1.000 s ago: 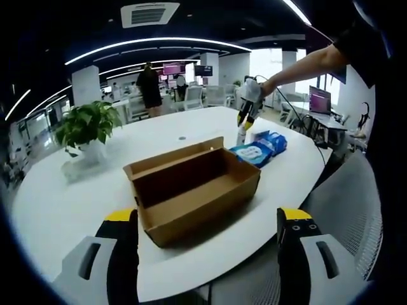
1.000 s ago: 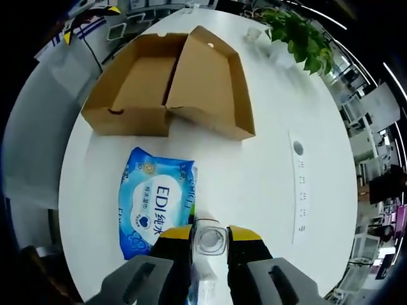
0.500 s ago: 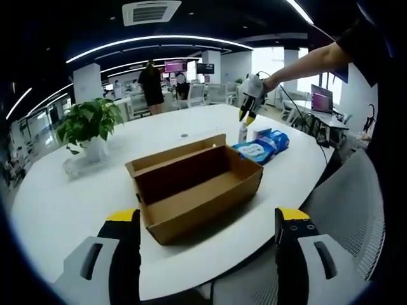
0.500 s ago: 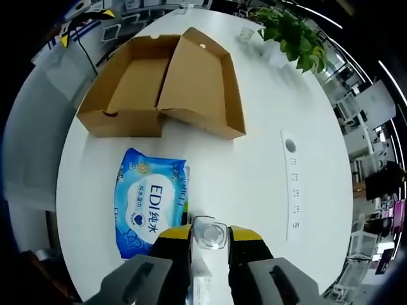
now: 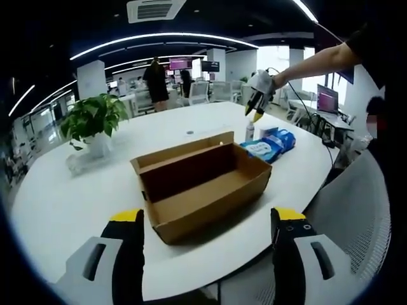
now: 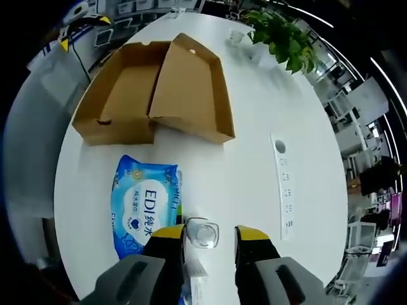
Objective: Operate the shoe box by opening the lid, removing the specified soft item, and placing it in the target area until the item is outside and the box remains undamaged.
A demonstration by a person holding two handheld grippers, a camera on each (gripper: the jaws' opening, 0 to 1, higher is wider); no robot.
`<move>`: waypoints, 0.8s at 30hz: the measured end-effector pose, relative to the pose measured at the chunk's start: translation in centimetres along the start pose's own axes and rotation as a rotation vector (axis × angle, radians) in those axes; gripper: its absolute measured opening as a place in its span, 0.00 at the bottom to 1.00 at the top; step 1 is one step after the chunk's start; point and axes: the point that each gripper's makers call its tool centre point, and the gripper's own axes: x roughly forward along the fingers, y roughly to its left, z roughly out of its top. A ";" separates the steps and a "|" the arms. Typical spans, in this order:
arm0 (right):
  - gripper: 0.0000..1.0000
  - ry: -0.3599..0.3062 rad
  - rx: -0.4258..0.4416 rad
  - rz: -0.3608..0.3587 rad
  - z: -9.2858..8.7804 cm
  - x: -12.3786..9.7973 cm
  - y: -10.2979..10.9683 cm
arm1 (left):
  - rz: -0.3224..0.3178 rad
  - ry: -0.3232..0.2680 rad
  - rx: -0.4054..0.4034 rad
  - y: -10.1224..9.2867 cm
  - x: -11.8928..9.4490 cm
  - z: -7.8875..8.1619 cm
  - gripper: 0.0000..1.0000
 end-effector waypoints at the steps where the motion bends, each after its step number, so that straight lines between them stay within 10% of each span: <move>1: 0.29 -0.003 0.005 -0.001 0.1 0.0 0.0 | 0.002 0.001 -0.002 0.1 0.1 -0.1 0.83; 24: 0.35 -0.175 0.330 -0.059 4.6 -0.9 -0.8 | 0.063 0.040 -0.072 3.8 2.2 -1.8 0.67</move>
